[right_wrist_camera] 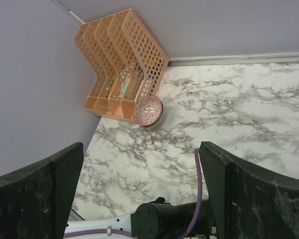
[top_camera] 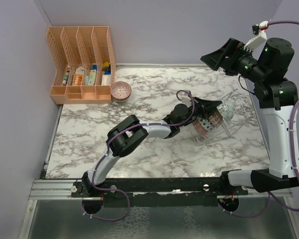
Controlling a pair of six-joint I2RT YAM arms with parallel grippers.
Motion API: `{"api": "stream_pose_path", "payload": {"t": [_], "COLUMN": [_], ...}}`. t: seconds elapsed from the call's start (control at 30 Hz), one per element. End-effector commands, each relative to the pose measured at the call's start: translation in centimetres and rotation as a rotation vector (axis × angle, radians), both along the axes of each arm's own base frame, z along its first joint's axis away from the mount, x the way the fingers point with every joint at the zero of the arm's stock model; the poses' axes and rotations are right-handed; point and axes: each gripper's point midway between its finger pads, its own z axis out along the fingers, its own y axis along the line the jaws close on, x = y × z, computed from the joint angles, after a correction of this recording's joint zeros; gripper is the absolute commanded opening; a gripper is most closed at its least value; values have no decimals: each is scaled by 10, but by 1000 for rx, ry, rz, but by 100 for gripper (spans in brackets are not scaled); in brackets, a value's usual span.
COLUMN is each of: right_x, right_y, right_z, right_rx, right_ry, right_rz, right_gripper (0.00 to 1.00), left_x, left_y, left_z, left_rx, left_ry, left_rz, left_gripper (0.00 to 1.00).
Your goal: Load the bowls into the dish rack
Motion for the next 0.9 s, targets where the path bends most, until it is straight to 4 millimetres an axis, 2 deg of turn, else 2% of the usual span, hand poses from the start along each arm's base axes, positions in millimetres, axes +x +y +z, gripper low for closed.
{"api": "stream_pose_path", "payload": {"t": [0.0, 0.43, 0.87], "right_x": [-8, -8, -6], "right_y": [1, 0, 2], "right_z": [8, 4, 2], "right_rx": [-7, -11, -6], "right_ry": [-42, -34, -29], "right_rz": [15, 12, 18], "right_gripper": [100, 100, 100], "left_x": [-12, -13, -4], "left_y": [5, 8, 21], "left_z": [-8, -17, -20], "left_rx": [62, 123, 175], "left_ry": [20, 32, 18], "left_rz": [-46, -68, -55], "left_gripper": [4, 17, 19]}}
